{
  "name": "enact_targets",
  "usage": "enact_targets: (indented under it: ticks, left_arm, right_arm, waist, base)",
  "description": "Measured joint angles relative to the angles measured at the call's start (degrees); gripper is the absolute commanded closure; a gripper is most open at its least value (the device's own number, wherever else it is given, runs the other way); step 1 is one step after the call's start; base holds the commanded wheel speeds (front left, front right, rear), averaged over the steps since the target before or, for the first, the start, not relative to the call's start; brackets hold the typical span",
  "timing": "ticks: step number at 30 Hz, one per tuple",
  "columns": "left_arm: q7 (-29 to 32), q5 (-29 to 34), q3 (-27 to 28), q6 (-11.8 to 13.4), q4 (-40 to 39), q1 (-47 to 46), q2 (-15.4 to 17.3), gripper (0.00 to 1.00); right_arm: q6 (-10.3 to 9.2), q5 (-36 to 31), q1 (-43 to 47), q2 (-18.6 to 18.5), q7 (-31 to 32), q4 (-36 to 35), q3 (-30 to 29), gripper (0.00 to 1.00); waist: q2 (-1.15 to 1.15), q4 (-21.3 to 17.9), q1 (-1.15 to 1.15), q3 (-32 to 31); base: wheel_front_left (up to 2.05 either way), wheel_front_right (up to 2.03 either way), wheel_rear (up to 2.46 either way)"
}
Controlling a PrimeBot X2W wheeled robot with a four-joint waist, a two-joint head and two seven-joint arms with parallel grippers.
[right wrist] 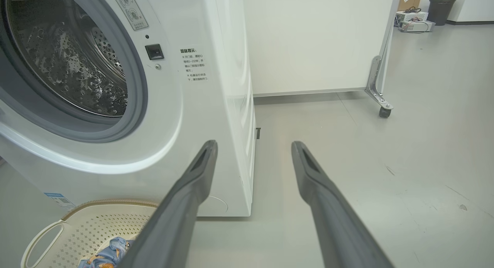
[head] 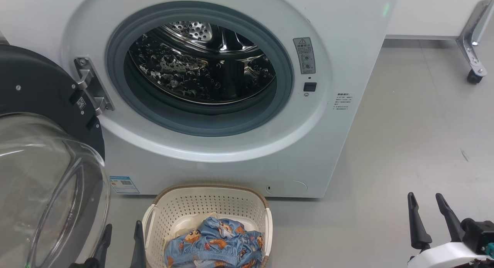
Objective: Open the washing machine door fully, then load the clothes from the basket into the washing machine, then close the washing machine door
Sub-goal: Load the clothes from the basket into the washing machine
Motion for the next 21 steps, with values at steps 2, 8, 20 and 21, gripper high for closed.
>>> enact_targets:
  ticks: [2, 8, 20, 21]
  left_arm:
    - [0.0, 0.0, 0.0, 0.0, 0.0, 0.0, 0.0, 0.0]
    - [0.0, 0.0, 0.1, 0.0, 0.0, 0.0, -0.1, 0.0]
    - [0.0, 0.0, 0.3, -0.4, -0.6, 0.0, -0.2, 0.0]
    - [0.0, 0.0, 0.3, -0.4, -0.6, 0.0, -0.2, 0.0]
  right_arm:
    - [0.0, 0.0, 0.0, 0.0, 0.0, 0.0, 0.0, 0.0]
    - [0.0, 0.0, 0.0, 0.0, 0.0, 0.0, 0.0, 0.0]
    - [0.0, 0.0, -0.7, 0.0, 0.0, -0.2, 1.0, 0.0]
    - [0.0, 0.0, -1.1, 0.0, 0.0, -0.3, 1.1, 0.0]
  waist:
    - [0.0, 0.0, 0.0, 0.0]
    - [0.0, 0.1, 0.0, 0.2]
    - [0.0, -1.0, 0.0, 2.1]
    - [0.0, -1.2, 0.0, 2.4]
  base:
    - [0.0, 0.0, 0.0]
    - [0.0, 0.0, 0.0]
    - [0.0, 0.0, 0.0]
    - [0.0, 0.0, 0.0]
